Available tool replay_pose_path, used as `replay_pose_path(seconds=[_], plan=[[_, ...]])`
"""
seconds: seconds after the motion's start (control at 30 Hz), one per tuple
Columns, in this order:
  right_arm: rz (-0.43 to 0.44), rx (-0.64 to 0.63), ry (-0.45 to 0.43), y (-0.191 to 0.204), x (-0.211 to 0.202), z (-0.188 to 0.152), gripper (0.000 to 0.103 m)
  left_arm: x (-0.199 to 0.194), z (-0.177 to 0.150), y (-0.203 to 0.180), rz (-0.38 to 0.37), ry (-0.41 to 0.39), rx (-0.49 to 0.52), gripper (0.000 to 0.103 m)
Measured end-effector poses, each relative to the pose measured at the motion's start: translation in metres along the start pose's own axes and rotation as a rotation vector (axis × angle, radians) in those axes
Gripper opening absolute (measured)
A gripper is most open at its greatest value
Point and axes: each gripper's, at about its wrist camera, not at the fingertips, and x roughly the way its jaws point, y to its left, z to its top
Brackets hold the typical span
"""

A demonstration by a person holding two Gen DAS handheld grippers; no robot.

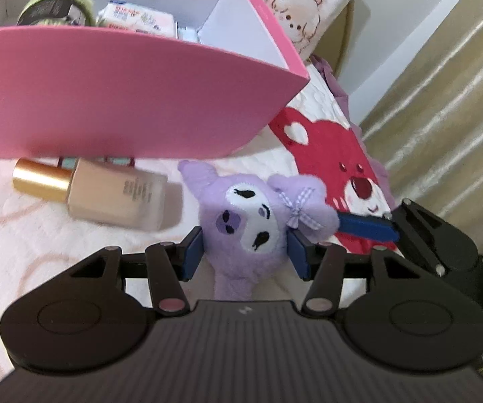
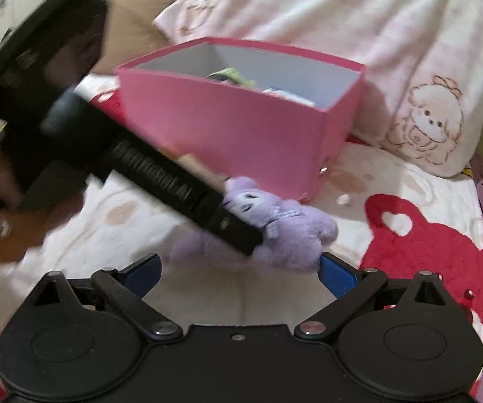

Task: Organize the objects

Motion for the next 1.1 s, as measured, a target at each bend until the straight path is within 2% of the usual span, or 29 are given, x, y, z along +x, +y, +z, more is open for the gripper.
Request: replay_pose_path(seconds=[0.07, 0.2, 0.27, 0.37, 0.43, 0.47, 0.53, 0.6, 0.63, 0.7, 0.8, 0.9, 0.97, 1.1], plan=[[0.032, -0.052, 0.029, 0.012, -0.005, -0.005, 0.101, -0.006, -0.002, -0.003, 0.03, 0.009, 0.059, 0.052], [0.072, -0.146, 0.071, 0.031, -0.009, -0.01, 0.095, -0.013, -0.011, -0.018, 0.137, 0.033, 0.241, 0.053], [0.085, -0.15, 0.055, 0.029, -0.014, -0.007, 0.094, -0.017, -0.015, -0.019, 0.171, 0.039, 0.257, 0.055], [0.072, -0.079, -0.035, 0.014, -0.024, -0.006, 0.094, -0.021, -0.019, -0.009, 0.181, 0.076, 0.196, 0.058], [0.078, -0.008, -0.1, 0.0, -0.022, -0.004, 0.099, -0.025, -0.021, 0.001, 0.176, 0.072, 0.115, 0.058], [0.092, 0.015, -0.083, -0.006, -0.014, -0.001, 0.099, -0.028, -0.022, 0.006, 0.167, 0.057, 0.077, 0.058], [0.057, 0.016, -0.072, -0.01, 0.001, -0.001, 0.097, -0.033, -0.02, 0.016, 0.14, 0.047, 0.005, 0.058], [0.036, 0.009, -0.037, -0.011, 0.013, -0.004, 0.09, -0.036, -0.021, 0.022, 0.128, 0.034, -0.041, 0.056], [0.043, 0.019, -0.024, -0.014, 0.016, -0.006, 0.088, -0.037, -0.023, 0.023, 0.123, 0.035, -0.046, 0.055], [0.056, 0.039, -0.023, -0.016, 0.018, -0.009, 0.076, -0.037, -0.025, 0.019, 0.133, 0.038, -0.031, 0.05], [0.059, 0.03, -0.028, -0.014, 0.014, -0.006, 0.064, -0.037, -0.028, 0.013, 0.122, 0.016, -0.022, 0.045], [0.043, 0.028, -0.003, -0.007, 0.01, -0.006, 0.058, -0.038, -0.028, 0.015, 0.076, -0.014, -0.074, 0.042], [-0.022, 0.023, 0.024, -0.001, 0.009, -0.006, 0.057, -0.037, -0.027, 0.017, 0.055, -0.013, -0.115, 0.041], [-0.08, 0.123, 0.091, 0.003, 0.009, -0.004, 0.057, -0.041, -0.027, 0.032, -0.005, -0.032, -0.269, 0.041]])
